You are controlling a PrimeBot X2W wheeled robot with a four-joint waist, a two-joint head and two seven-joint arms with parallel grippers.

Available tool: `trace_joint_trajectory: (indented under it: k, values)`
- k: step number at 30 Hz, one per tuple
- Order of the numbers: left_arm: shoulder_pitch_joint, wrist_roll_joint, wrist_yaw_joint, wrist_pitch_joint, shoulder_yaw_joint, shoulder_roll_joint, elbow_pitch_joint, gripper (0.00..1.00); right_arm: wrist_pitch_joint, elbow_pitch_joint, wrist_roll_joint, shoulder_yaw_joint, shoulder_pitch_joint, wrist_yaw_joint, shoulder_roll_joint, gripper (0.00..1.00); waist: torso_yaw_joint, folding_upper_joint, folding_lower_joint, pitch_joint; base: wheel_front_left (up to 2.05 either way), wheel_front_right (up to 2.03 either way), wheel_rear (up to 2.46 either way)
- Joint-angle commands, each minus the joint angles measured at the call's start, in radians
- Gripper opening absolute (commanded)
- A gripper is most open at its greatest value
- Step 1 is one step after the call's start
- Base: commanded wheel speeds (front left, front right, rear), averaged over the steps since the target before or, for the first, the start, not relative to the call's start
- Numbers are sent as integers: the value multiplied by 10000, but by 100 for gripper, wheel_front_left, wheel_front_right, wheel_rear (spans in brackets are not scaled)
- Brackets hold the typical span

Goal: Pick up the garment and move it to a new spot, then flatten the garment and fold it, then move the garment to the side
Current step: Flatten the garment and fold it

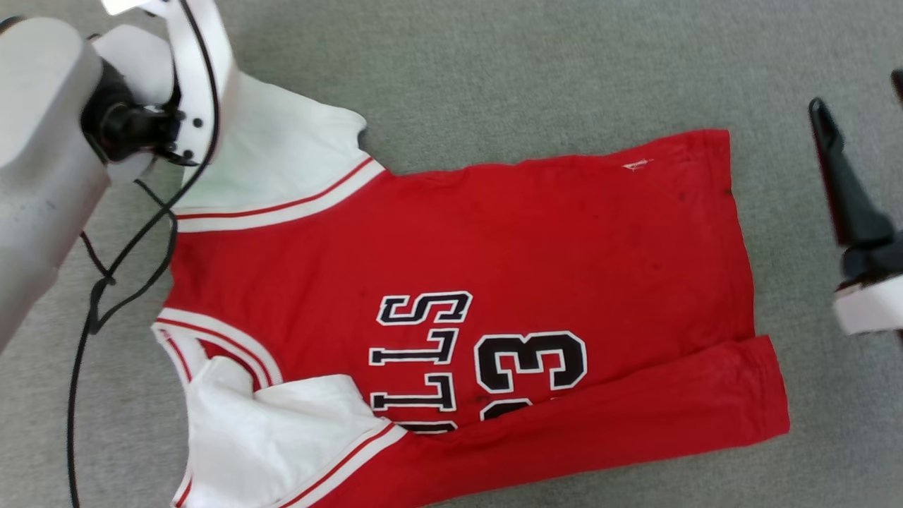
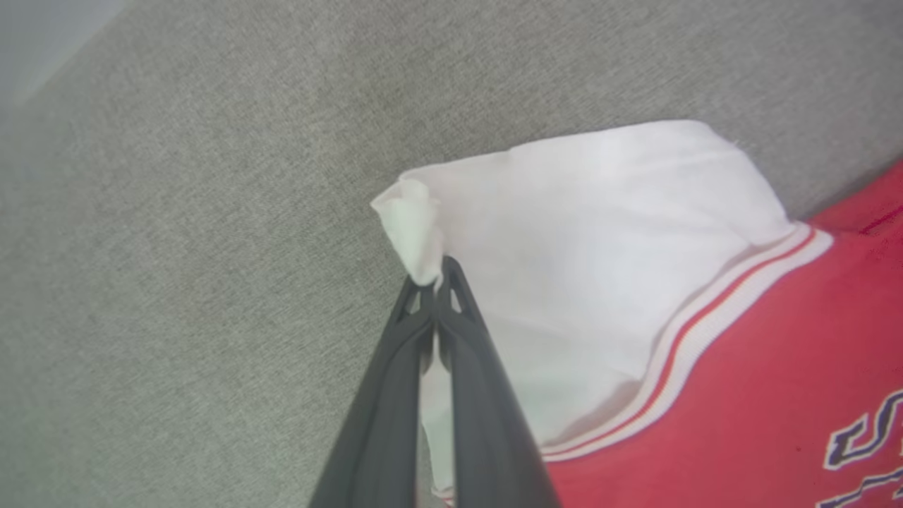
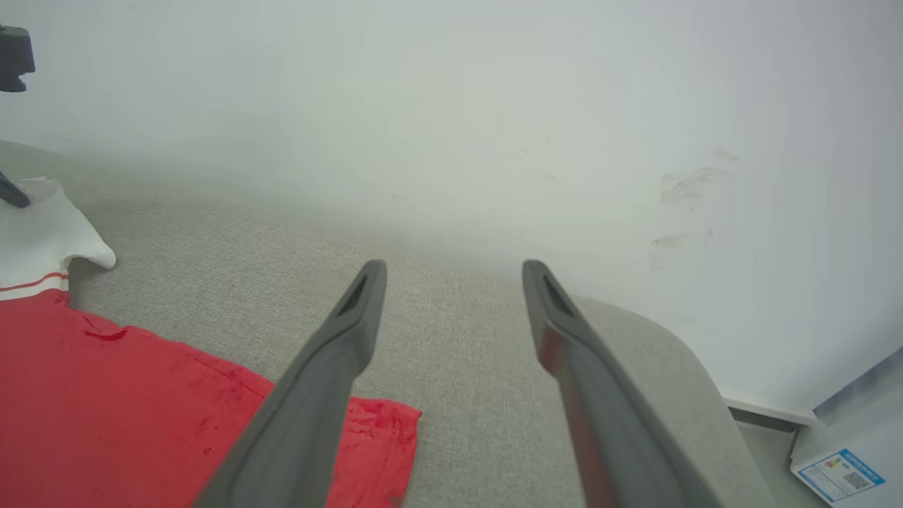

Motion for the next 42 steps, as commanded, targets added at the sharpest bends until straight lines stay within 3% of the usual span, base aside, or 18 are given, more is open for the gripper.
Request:
trace_joint_trajectory:
  k: [1,9,14,18,21,30,34,35,36,42]
  values:
    - [-38,89,-42,-256,-104,-104,-176,0,557,31,51,179,-520,-3,-692,100,291,0,-2,-345,0,0,0]
    - [285,-4,-60,-1044,-537,-27,-1388,0,5335,1104,2213,2203,-2473,-3,-3363,100,902,0,-2,-861,0,0,0]
    - [127,13,-59,-1455,-794,-34,-2114,0,8064,2068,3652,3704,-3915,-3,-4313,100,1319,0,-2,-748,0,0,0]
    - [-34,-29,-60,-1726,-862,-64,-2515,0,9475,2888,4289,4469,-4769,-5,-4248,100,1579,0,-2,-483,0,0,0]
    - [-213,28,-60,-1868,-964,-75,-2768,0,9886,3598,4414,4823,-5176,-3,-3990,100,1766,0,-2,-262,0,0,0]
    - [-685,135,-61,-2249,-1163,-35,-3299,0,9130,5688,4088,5485,-5469,-3,-3157,100,2148,0,-2,364,0,0,0]
    - [-717,109,-61,-2406,-1250,41,-3357,0,9010,6248,4509,6075,-5085,0,-2930,100,2181,0,-2,432,0,0,0]
    - [-690,69,-62,-2456,-1265,60,-3365,0,8957,6296,4599,6193,-5075,1,-2923,83,2160,0,-2,414,0,0,0]
    - [-650,42,-62,-2505,-1285,91,-3361,0,8805,6316,4699,6231,-5086,7,-2926,0,2128,0,-2,374,0,0,0]
    - [-188,-108,-62,-2984,-1380,314,-3326,0,7582,6470,5012,6092,-5330,-3,-3130,0,1989,0,-2,-311,0,0,0]
